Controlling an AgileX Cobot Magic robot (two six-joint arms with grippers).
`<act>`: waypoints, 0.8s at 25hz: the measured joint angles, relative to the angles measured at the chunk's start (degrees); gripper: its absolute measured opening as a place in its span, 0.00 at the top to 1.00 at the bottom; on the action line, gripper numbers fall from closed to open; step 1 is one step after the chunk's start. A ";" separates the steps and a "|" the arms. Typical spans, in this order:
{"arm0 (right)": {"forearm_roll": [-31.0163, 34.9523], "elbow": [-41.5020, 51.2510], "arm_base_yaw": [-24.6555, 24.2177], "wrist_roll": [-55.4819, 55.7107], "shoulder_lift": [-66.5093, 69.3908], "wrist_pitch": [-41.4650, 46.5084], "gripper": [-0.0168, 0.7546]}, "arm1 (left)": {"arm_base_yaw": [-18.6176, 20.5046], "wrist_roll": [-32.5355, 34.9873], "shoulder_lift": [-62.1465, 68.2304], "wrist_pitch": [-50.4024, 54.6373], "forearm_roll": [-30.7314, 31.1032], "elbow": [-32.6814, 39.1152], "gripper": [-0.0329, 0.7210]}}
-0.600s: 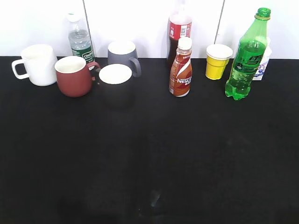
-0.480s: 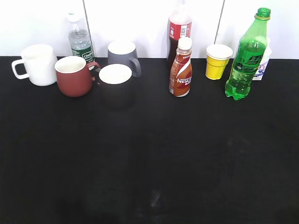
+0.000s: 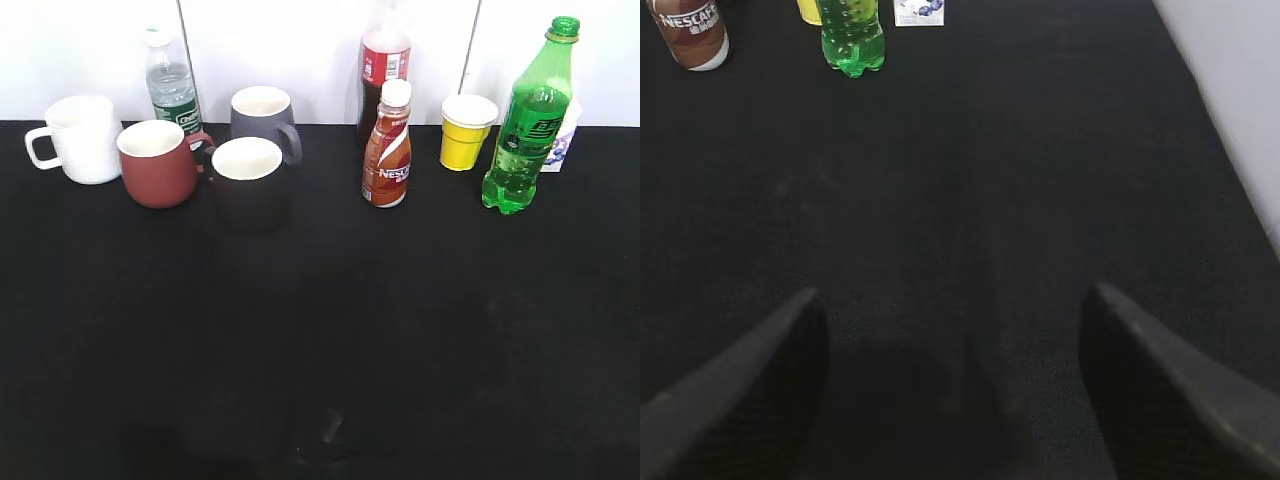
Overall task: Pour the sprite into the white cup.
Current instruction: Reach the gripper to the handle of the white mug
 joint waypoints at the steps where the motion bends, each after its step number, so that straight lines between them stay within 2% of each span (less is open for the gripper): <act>1: 0.00 0.00 0.00 0.00 0.00 0.00 0.22 | 0.00 0.00 8.09 -8.23 0.55 0.00 0.25; 3: 0.00 0.00 0.00 0.00 0.00 0.00 0.22 | 0.43 0.00 25.46 -25.81 1.16 0.00 0.25; 5: 0.00 0.00 0.00 0.00 0.00 0.00 0.22 | 2.71 0.00 39.75 -42.35 -1.15 0.00 0.25; 7: 0.00 0.00 0.00 0.00 0.00 0.00 0.22 | 5.25 0.00 53.99 -55.25 -2.24 0.00 0.25; 9: 0.00 0.00 0.00 0.00 0.00 0.00 0.22 | 7.13 0.00 65.62 -63.79 -2.44 -0.04 0.25; 12: 0.00 0.00 0.00 0.00 0.00 0.00 0.22 | 9.85 0.09 81.42 -69.98 -1.26 -3.51 0.25; 15: 0.00 0.00 0.00 0.00 0.00 0.00 0.22 | 11.57 1.33 93.00 -71.24 -0.44 -12.70 0.25; 20: 0.00 0.00 0.00 0.00 0.00 0.00 0.22 | 11.82 2.17 103.81 -68.36 -0.20 -27.29 0.26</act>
